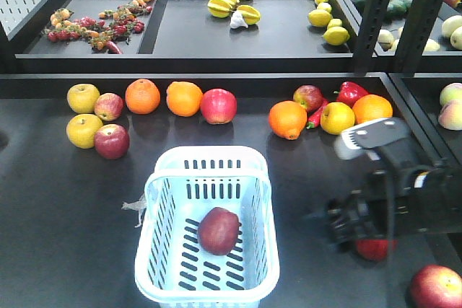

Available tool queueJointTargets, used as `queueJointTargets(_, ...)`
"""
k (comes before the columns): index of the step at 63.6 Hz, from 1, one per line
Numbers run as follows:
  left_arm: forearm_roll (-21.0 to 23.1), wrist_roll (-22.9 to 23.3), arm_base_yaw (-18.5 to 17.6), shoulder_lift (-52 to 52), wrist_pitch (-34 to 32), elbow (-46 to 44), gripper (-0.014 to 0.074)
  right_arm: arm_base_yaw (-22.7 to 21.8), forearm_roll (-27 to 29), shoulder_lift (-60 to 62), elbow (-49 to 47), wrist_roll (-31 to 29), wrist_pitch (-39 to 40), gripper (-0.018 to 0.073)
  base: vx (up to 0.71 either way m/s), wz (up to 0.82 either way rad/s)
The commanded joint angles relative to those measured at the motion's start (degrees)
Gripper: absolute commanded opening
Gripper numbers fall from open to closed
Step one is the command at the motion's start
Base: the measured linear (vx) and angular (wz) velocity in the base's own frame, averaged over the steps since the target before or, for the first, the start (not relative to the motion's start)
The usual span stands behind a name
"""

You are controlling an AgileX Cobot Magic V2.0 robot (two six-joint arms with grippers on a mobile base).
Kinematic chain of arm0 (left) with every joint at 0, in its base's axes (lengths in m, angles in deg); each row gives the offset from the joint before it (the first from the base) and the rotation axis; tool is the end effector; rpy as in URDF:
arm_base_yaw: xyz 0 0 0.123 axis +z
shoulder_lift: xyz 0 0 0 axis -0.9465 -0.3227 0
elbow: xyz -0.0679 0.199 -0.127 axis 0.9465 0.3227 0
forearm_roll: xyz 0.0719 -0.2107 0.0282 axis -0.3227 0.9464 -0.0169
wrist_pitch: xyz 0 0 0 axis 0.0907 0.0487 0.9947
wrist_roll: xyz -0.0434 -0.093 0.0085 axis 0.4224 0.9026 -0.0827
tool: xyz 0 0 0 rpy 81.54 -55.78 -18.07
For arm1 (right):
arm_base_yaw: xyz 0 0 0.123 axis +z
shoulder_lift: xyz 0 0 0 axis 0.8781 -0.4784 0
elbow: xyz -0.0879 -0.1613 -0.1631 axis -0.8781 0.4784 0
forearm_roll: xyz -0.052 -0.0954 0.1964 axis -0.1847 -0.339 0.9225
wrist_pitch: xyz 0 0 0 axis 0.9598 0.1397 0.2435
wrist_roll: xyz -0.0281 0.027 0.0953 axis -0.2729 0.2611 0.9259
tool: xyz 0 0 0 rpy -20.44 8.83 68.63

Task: Pick three apples into basket with both arms
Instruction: 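Grasp the red apple with the right gripper and drop it into the basket, then move the right gripper back over a second red apple and grasp it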

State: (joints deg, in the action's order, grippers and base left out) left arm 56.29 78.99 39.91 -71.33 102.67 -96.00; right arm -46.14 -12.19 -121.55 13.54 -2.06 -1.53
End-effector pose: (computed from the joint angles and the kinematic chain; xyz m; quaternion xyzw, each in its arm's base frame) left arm 0.0938 -0.0088 0.3531 0.1001 0.8472 0.0195 0.5213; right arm 0.2124 0.0871 0.2202 -0.2129 0.9243 0.1543 0.2768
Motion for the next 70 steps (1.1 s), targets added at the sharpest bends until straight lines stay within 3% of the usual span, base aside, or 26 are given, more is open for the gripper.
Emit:
queueJointTargets(1, -1.57, 0.68, -0.08, -0.38, -3.57, -1.27, 0.0593, -5.48, -10.22, 0.43, -1.42, 7.21, 0.24, 0.0634, 0.00, 0.00)
queueJointTargets(8, -1.57, 0.68, -0.08, -0.38, -3.57, -1.27, 0.0593, -10.65, -17.60, -2.17, -1.42, 13.85, 0.74, 0.0630, 0.00, 0.00)
queueJointTargets(20, -1.57, 0.68, -0.08, -0.38, -3.57, -1.27, 0.0593, -14.74, -21.16, -7.85, -1.42, 18.79, 3.49, 0.0622, 0.00, 0.00)
queueJointTargets(70, -1.57, 0.68, -0.08, -0.38, -3.57, -1.27, 0.0593, -14.62, -20.41, -29.17, -1.42, 19.99, 26.48, 0.0597, 0.00, 0.00)
